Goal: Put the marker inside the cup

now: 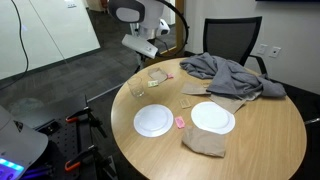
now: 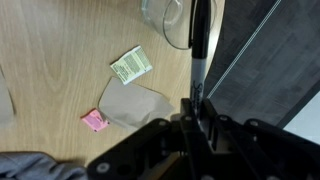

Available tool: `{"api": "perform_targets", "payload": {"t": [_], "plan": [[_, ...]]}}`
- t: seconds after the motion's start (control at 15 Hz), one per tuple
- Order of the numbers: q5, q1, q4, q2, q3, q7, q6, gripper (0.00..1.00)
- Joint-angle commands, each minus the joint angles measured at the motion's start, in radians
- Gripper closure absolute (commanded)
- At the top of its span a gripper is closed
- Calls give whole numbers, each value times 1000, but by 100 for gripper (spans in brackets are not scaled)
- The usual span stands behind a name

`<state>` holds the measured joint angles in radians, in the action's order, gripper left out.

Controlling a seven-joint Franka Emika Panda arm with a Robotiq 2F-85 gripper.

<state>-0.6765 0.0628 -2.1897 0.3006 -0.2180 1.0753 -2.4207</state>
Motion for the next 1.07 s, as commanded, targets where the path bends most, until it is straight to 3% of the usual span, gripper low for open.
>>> {"api": "perform_targets", "payload": {"t": [0.0, 0.47, 1.0], "plan": [[-151, 28, 14, 3, -17, 188, 16, 97], [-511, 11, 3, -22, 21, 597, 102, 97], [-636, -6, -11, -34, 97, 853, 336, 97]]}}
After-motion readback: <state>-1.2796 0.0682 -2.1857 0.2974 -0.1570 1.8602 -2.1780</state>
